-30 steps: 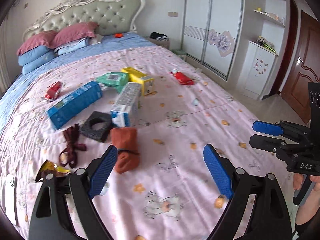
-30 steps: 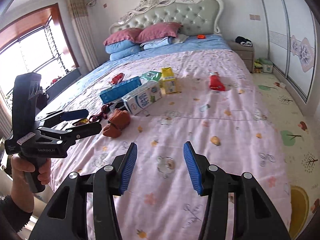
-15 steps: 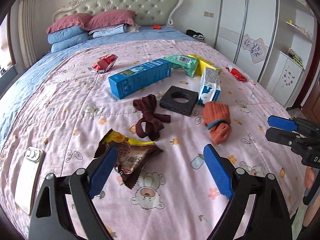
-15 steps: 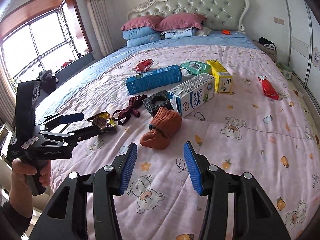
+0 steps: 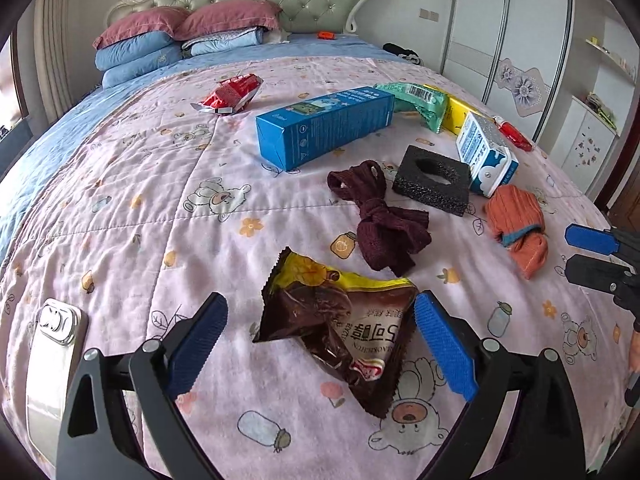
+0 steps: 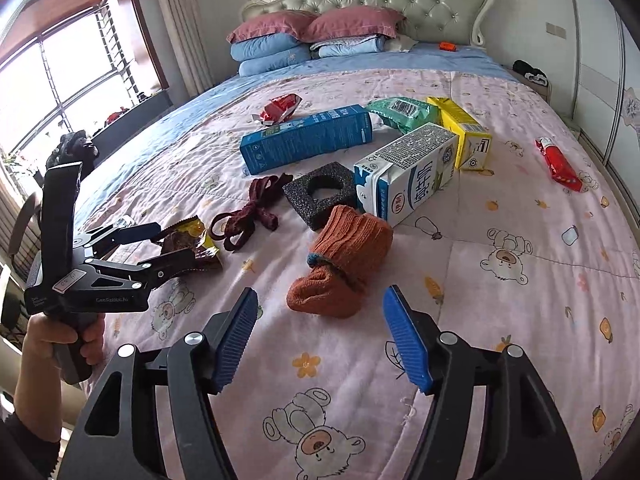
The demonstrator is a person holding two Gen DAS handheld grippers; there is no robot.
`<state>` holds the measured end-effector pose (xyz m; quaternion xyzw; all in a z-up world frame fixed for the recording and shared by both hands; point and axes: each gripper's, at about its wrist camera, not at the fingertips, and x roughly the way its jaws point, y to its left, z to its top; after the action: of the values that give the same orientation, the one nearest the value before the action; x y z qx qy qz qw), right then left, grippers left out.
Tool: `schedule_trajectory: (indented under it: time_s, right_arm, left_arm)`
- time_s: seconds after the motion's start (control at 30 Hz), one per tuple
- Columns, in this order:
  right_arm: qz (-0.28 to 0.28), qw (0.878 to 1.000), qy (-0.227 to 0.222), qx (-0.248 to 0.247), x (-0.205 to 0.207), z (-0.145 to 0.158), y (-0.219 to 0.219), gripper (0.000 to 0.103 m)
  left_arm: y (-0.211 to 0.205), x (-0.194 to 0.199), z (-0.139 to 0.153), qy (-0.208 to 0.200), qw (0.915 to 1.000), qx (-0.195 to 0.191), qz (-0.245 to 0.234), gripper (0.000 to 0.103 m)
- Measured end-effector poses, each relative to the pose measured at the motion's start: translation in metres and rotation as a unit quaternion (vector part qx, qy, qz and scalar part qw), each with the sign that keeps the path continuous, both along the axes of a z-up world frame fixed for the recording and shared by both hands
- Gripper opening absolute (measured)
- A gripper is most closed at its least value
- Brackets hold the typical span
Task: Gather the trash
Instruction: 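Grasp the brown snack bag with the left tool, then grasp the orange sock with the right tool while the left tool holds the bag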
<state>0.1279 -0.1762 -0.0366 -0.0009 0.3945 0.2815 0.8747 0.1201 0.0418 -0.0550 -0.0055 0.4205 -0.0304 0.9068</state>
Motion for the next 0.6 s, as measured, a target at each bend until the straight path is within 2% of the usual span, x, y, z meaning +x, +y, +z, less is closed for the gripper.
schedule_trajectory:
  time_s: [0.1,0.13,0.17,0.23,0.4,0.43,0.6]
  right_arm:
    - [-0.009,1.000,0.010,0.000,0.009,-0.006,0.003,0.064]
    - [-0.013,1.000,0.011,-0.001,0.011,-0.007,0.004,0.064]
    - [-0.016,1.000,0.014,-0.002,0.014,-0.009,0.004,0.064]
    - [-0.022,1.000,0.020,0.000,0.019,-0.012,0.003,0.064]
    - [-0.029,0.999,0.034,0.010,0.026,-0.017,0.000,0.064]
    - [-0.029,0.999,0.035,0.012,0.027,-0.017,0.000,0.064]
    - [-0.028,0.999,0.040,0.013,0.032,-0.019,0.006,0.064]
  left_arm:
    - [-0.001,0.011,-0.009,0.019,0.9997,-0.009,-0.014,0.093]
    - [-0.003,0.013,-0.012,0.026,0.9994,-0.012,-0.021,0.088]
    - [-0.004,0.014,-0.015,0.031,0.9990,-0.017,-0.026,0.075]
    - [-0.004,0.013,-0.018,0.032,0.9989,-0.019,-0.027,0.067]
    - [-0.005,0.007,-0.016,0.025,0.9988,-0.025,-0.034,0.027]
    - [-0.006,0.007,-0.015,0.025,0.9986,-0.028,-0.037,0.023]
    - [-0.009,-0.002,-0.008,0.015,0.9981,-0.034,-0.049,0.017]
